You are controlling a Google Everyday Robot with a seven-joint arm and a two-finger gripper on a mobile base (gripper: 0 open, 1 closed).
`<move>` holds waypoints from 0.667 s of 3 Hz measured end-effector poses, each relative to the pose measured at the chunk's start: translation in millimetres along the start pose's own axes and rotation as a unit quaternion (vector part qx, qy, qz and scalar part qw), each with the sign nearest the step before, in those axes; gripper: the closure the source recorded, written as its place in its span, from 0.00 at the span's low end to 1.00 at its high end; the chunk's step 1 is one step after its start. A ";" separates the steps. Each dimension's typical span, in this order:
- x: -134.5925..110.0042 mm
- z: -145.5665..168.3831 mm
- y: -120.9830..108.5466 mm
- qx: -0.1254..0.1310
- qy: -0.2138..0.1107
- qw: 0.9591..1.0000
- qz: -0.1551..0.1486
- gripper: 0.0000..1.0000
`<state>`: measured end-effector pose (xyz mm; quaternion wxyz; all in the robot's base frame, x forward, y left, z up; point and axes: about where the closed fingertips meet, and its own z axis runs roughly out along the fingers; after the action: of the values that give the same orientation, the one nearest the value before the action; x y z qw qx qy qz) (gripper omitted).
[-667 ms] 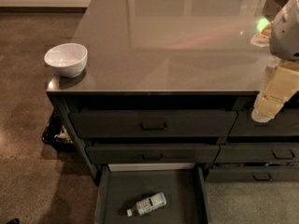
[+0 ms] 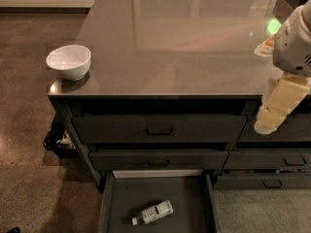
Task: Pick blue plastic bottle from bottom drawer and place on counter
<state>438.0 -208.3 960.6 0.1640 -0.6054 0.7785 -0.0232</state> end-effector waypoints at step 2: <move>-38.8 113.3 59.6 -0.058 -0.079 0.995 -0.020 0.00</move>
Offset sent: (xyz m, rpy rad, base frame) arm -0.0349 0.1320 -0.2227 0.3577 0.1947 0.1783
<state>422.6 -137.2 848.3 0.1889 -0.6292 0.7509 0.0668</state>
